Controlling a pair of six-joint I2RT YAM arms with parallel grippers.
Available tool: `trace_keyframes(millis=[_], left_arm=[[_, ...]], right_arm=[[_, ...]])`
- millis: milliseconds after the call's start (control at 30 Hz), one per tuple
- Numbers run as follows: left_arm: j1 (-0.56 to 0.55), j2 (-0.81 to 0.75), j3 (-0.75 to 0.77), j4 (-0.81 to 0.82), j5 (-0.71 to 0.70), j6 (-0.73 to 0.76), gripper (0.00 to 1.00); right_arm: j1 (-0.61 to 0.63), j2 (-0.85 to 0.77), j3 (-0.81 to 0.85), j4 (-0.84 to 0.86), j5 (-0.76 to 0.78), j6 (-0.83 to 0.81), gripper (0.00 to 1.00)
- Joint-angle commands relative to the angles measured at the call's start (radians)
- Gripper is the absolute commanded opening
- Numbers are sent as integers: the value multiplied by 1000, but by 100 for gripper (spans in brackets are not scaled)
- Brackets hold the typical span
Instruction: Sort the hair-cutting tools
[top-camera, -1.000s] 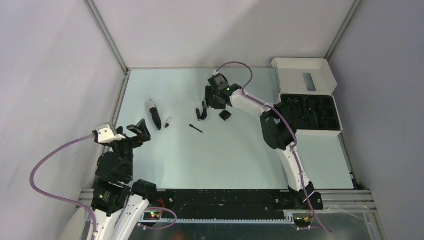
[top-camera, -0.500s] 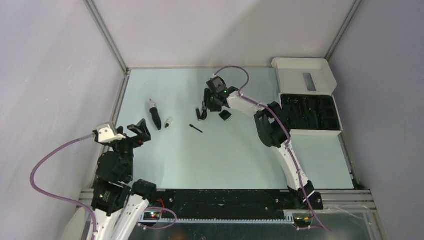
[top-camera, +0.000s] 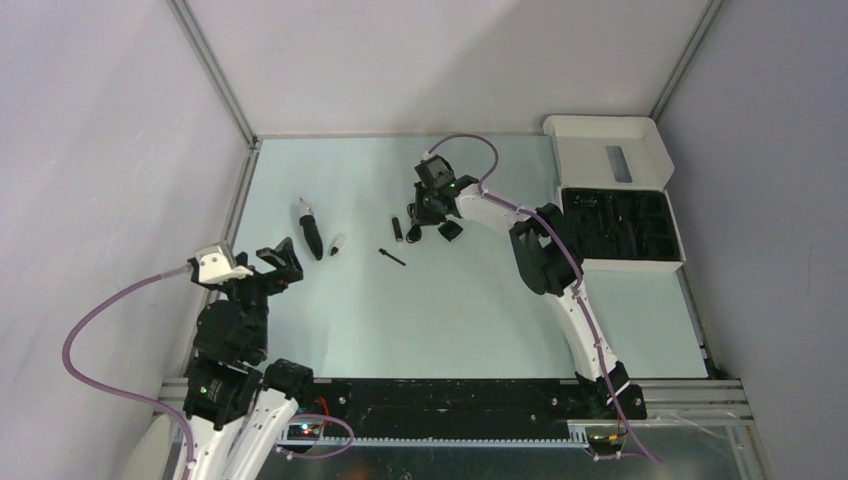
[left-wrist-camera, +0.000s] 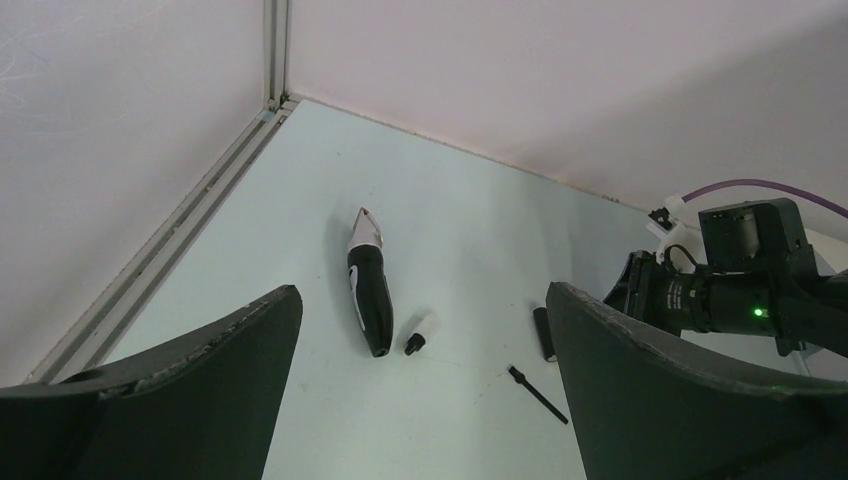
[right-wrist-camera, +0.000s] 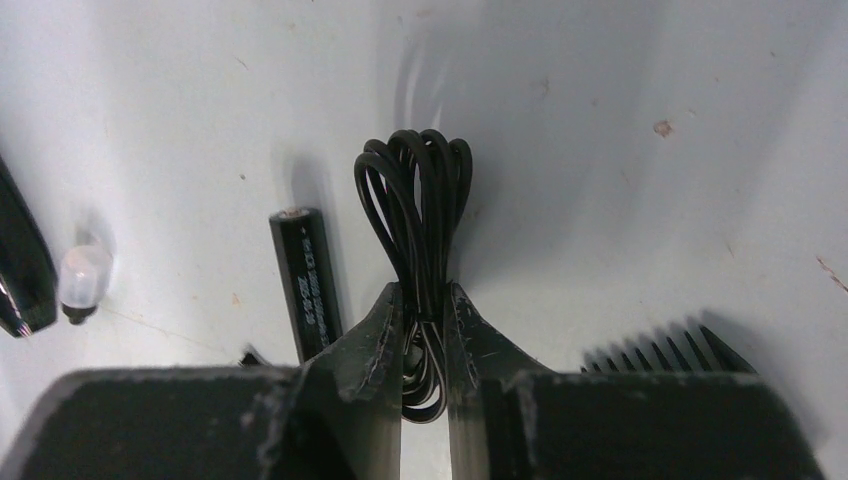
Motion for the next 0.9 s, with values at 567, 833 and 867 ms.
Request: trace_keyframes(millis=[567, 833, 867], left_arm=[[-6, 0, 32, 21, 14, 2, 100], [-8, -20, 32, 20, 14, 1, 100], [-10, -23, 32, 20, 15, 1, 100]], right_arm=[[-22, -391, -168, -129, 27, -194, 0], [-79, -614, -361, -106, 34, -234, 0], [-86, -649, -392, -106, 30, -236, 0]])
